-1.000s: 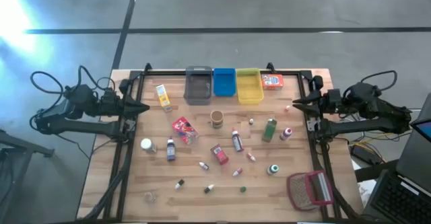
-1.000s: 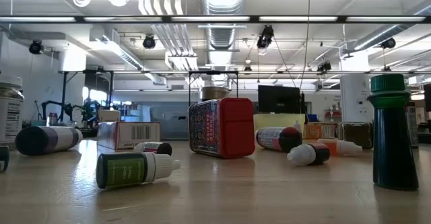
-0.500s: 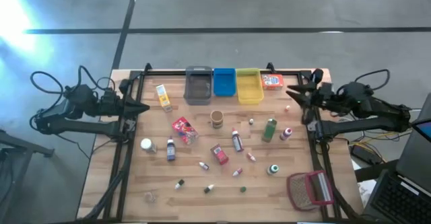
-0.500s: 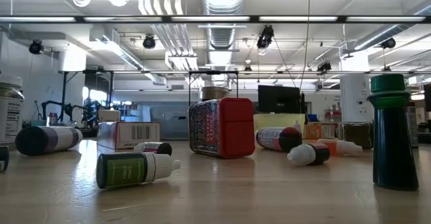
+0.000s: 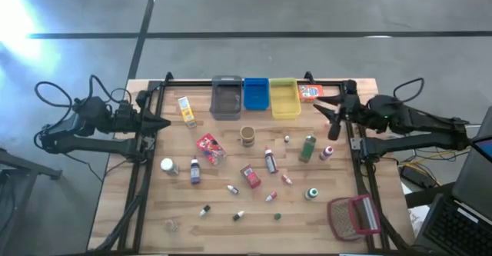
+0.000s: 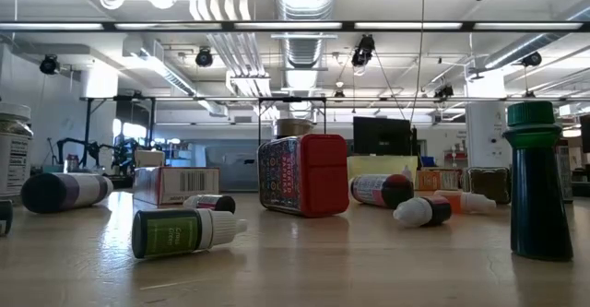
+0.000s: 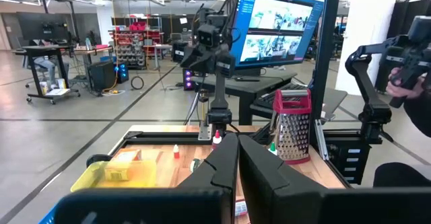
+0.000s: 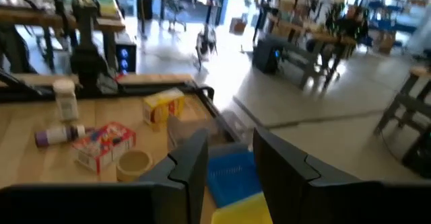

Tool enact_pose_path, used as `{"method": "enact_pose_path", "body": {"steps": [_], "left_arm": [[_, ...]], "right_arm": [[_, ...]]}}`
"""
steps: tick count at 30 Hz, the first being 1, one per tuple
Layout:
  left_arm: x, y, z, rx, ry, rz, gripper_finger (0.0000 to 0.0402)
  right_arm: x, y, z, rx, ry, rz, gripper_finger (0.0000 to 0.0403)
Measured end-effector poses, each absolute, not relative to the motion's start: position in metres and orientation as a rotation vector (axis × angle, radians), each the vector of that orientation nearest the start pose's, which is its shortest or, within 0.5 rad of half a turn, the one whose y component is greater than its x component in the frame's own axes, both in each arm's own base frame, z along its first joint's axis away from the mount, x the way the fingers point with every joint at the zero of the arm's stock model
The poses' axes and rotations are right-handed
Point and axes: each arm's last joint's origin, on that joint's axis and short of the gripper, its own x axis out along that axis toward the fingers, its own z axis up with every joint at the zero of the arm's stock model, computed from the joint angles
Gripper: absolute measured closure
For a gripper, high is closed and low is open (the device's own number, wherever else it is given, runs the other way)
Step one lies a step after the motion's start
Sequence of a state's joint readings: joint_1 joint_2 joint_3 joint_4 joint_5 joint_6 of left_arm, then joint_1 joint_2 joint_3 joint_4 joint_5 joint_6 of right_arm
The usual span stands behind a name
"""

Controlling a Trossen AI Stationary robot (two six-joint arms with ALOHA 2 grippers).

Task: Pick & Place Kitchen Items
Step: Put the violet food coloring bottle into the yellow bin

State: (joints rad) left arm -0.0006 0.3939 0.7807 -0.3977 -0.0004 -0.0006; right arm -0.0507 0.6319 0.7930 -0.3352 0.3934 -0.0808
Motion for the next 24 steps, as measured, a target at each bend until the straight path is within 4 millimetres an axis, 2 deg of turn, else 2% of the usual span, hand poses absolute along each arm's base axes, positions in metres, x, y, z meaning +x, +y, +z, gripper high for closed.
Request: {"method": "enact_pose_path", "body": {"steps": [7, 12, 19, 24], "left_arm": [[0.077, 0.000, 0.352, -0.001, 0.011, 0.000, 0.0383], [0.077, 0.000, 0.352, 0.000, 0.011, 0.000, 0.0383], [0.077, 0.000, 0.352, 0.000, 0.012, 0.000, 0.0383], [0.077, 0.000, 0.352, 0.000, 0.012, 0.000, 0.0383]], "right_arm": [[0.155, -0.023, 0.339, -0.092, 0.329, -0.427, 0.0295], [0.167, -0.024, 0.338, -0.025, 0.542, -0.430, 0.0307], [0.166, -0.024, 0.336, 0.054, 0.900, -0.481, 0.0330], [0.158, -0.023, 0.335, 0.133, 1.046, -0.536, 0.0340]]}}
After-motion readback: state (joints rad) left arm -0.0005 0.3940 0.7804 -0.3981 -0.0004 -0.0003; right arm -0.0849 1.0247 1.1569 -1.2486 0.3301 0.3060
